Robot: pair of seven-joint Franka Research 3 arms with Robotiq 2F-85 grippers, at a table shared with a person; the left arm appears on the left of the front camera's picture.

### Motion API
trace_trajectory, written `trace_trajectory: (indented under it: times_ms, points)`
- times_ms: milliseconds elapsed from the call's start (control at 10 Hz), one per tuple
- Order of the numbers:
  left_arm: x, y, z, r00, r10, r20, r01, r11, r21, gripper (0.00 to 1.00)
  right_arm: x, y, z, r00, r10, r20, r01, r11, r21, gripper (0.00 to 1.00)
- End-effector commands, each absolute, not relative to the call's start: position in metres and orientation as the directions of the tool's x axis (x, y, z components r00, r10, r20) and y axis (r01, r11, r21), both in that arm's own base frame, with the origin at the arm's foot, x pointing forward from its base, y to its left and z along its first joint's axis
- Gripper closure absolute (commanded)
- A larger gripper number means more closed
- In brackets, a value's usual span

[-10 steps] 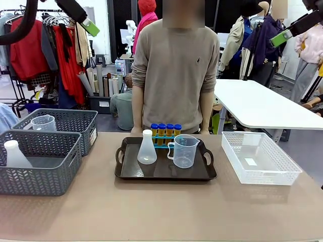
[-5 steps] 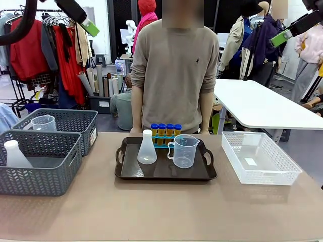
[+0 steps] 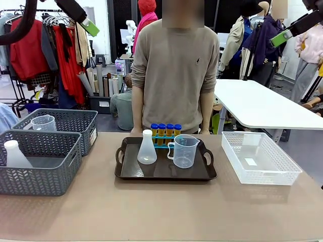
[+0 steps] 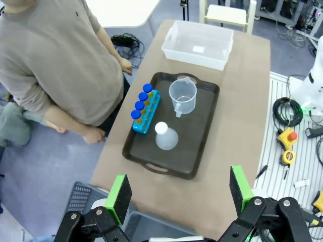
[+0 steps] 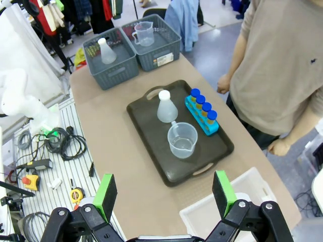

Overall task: Prepare the laboratory tools.
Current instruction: Pick up one Small flask and place it on the Handle tray.

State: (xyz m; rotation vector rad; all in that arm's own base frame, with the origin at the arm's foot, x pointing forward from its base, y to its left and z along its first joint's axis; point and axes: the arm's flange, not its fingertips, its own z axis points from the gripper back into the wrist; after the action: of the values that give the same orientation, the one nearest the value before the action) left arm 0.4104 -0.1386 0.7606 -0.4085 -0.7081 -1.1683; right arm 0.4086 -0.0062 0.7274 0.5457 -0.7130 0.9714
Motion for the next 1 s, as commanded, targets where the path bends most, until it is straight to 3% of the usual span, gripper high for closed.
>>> trace_trajectory:
  times_ms: [0,900]
  points:
    - [0.41,-0.1383,0.7617,0.213,-0.687,0.694,0.932,0.356,0.066,0.0,0.4069,-0.0044,0.729,0.372,0.536,0.758,-0.881,0.462,0.105,0.0]
    - [0.41,-0.1383,0.7617,0.213,-0.687,0.694,0.932,0.356,0.066,0.0,0.4069,-0.0044,0.729,0.372,0.536,0.758,-0.881,0.462,0.105,0.0]
